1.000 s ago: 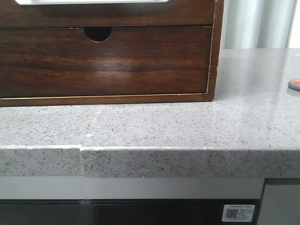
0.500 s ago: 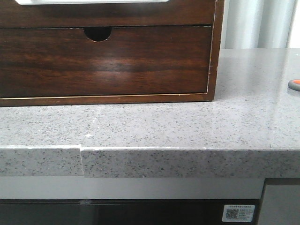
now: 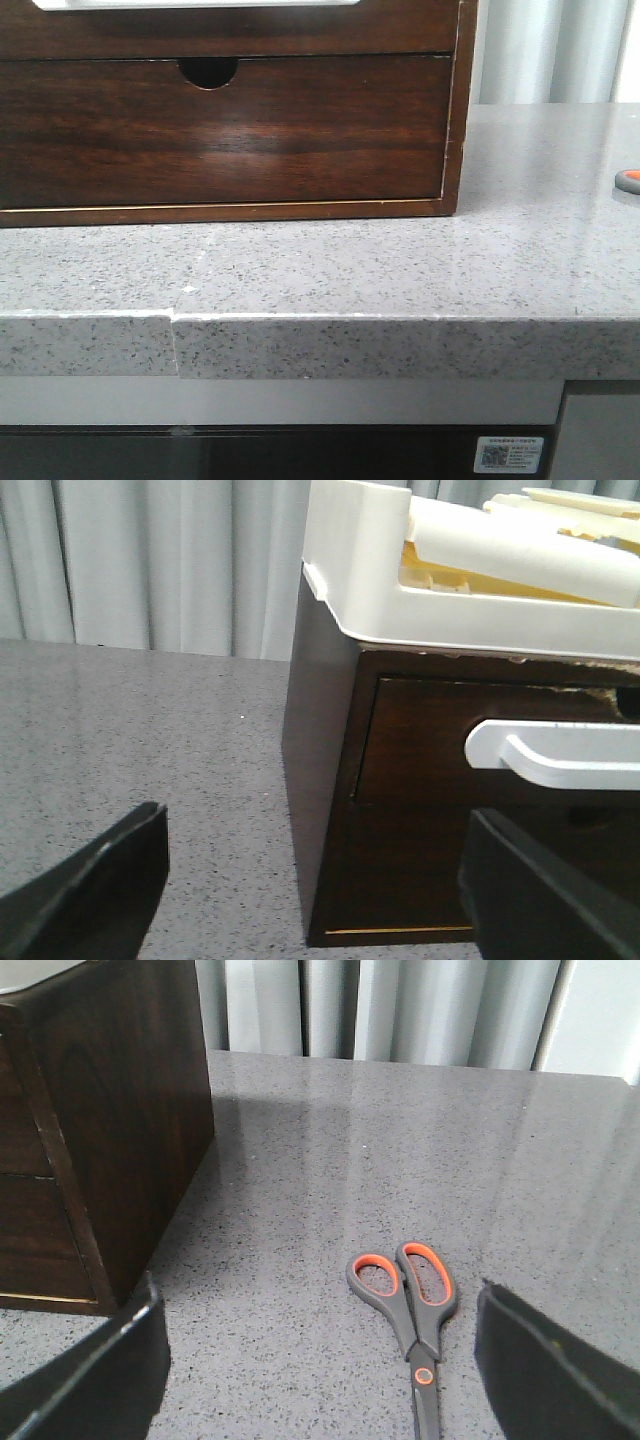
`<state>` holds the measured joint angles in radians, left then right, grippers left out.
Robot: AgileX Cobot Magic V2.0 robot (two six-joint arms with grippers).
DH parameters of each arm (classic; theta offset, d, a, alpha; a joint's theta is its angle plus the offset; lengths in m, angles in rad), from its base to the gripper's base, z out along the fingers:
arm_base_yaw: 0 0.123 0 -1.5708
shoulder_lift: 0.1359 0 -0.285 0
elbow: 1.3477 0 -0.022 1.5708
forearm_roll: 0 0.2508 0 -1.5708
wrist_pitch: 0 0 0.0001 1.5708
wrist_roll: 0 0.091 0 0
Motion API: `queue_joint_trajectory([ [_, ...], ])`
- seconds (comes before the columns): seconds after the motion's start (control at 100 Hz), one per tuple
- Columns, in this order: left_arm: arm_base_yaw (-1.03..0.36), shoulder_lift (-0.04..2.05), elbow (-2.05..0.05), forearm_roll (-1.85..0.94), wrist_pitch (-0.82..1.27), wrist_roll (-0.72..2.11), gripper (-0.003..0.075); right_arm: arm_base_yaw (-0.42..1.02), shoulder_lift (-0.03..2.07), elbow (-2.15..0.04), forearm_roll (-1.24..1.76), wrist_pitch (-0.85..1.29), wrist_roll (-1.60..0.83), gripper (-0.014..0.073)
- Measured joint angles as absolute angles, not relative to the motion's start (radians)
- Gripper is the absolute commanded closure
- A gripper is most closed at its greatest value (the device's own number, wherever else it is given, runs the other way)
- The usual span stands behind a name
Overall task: Put scissors in drawer with both arms
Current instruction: 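Grasp the white drawer handle with the left gripper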
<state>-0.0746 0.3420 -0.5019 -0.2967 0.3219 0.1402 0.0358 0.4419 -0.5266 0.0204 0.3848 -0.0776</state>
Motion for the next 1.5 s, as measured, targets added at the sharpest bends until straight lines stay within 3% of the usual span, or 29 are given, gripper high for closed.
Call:
queue_joint_trajectory([
  [0.36,-0.075,0.345,-0.502,-0.808,0.298,0.140,0.0244,0.036,0.442,-0.527,0.020,0.387,-0.078,0.0025],
  [0.62,-0.075,0.476,-0.502,-1.114,0.455,0.163,0.0249,0.036,0.442,-0.527,0.020,0.401,-0.078,0.0025],
  [1.01,-0.075,0.802,-0.502,-1.715,0.670,0.718,0.0249,0.036,0.471,-0.531,0.020,0.423,-0.049,0.0027],
  [1.5,-0.075,1.136,-0.647,-1.771,0.801,0.891,0.0249,0.036,0.525,-0.590,0.019,0.470,-0.044,0.0027],
])
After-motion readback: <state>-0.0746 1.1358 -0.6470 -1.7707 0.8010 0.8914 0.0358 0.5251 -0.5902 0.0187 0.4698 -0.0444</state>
